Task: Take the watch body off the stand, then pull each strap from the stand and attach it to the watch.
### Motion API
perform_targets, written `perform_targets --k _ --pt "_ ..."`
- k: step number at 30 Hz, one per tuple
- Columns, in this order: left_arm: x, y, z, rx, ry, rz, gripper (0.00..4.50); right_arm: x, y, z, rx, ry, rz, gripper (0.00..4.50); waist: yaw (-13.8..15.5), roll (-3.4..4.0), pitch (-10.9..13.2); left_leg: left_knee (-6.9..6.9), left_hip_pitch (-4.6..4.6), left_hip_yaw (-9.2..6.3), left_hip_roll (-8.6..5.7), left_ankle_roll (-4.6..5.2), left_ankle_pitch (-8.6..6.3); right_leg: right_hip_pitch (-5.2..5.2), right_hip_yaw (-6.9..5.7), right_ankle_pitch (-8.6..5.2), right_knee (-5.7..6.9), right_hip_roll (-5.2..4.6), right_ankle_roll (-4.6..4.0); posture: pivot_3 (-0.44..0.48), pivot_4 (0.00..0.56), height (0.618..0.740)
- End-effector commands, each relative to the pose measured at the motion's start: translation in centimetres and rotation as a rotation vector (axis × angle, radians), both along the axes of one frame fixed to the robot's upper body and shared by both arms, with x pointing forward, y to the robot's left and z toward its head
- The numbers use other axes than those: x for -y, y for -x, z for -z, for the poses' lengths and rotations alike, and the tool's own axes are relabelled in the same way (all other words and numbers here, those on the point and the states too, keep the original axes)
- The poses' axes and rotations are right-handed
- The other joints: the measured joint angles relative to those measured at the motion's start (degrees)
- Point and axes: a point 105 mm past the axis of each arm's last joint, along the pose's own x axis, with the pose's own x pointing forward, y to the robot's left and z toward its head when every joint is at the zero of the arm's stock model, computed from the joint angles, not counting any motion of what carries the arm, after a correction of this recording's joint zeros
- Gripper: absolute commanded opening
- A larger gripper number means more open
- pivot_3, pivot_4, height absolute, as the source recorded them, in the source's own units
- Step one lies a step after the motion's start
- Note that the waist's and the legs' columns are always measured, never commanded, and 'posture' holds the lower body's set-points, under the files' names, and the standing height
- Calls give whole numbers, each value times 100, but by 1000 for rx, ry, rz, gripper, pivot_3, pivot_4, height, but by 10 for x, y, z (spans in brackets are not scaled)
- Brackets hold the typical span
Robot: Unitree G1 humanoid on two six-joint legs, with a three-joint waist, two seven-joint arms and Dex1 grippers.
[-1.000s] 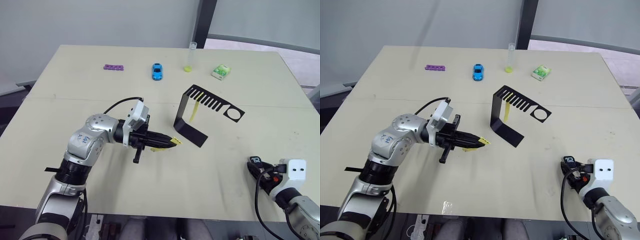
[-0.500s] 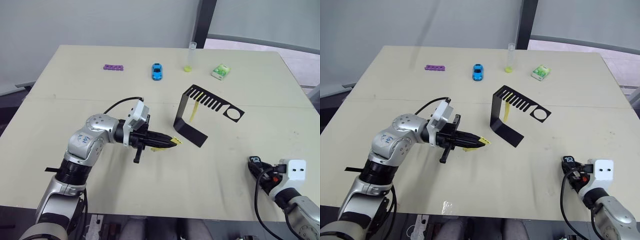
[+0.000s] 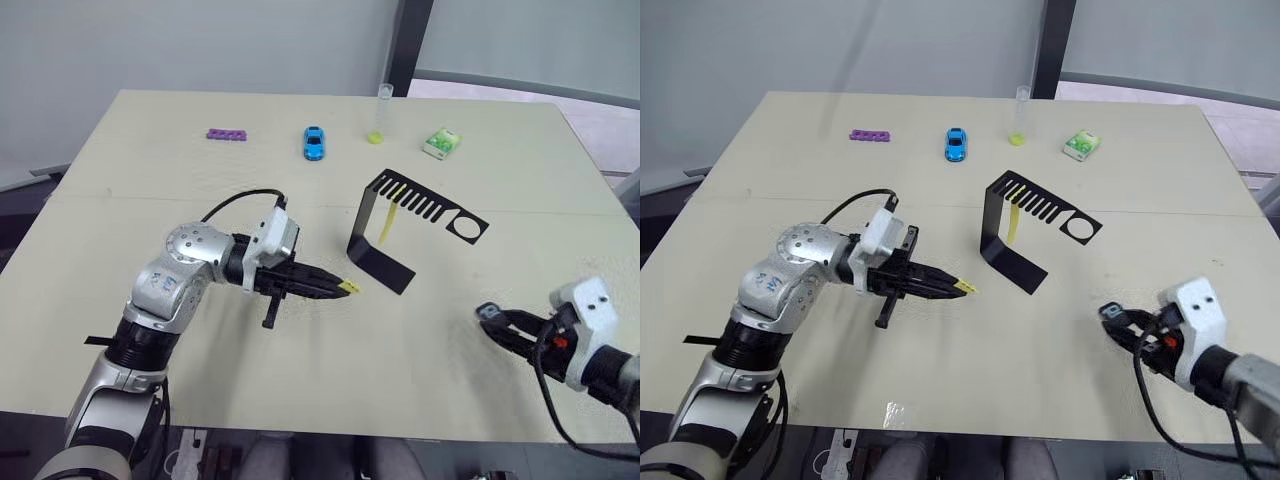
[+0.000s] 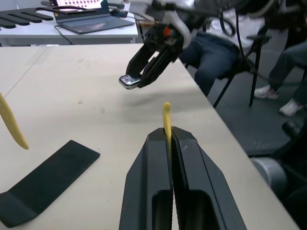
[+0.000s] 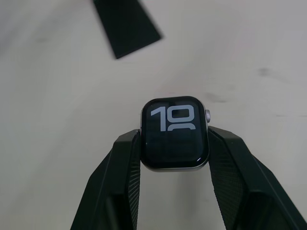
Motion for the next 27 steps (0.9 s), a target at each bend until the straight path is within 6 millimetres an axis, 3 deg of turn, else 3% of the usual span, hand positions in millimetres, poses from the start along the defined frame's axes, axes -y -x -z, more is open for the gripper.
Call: perform_targets --k 1,6,11,19,27 --pt "4 0 5 177 -59 45 0 -29 8 -14 -114 -141 -147 1510 8 -2 1 0 -1 -1 1 0 0 0 -4 0 -3 0 0 0 150 740" --pt "9 -1 19 347 -110 74 0 -62 5 -21 -245 -270 -235 1510 22 -10 6 1 -9 -6 0 4 -2 -1 -13 0 -9 -6 1 0 150 740" --pt "17 -6 20 447 -88 59 0 -82 4 -24 -342 -363 -225 1510 44 -13 8 6 -18 -11 0 6 -3 -1 -25 2 -18 -9 4 0 150 740" --pt "30 0 18 497 -44 92 0 -94 -1 -20 -347 -388 -218 1510 105 -13 7 8 -22 -12 0 7 -3 -1 -27 4 -20 -8 7 0 150 740" --pt "29 2 17 507 -46 114 0 -96 -2 -20 -348 -406 -220 1510 135 -12 7 8 -23 -13 1 7 -3 -1 -28 4 -25 -8 7 0 150 740"
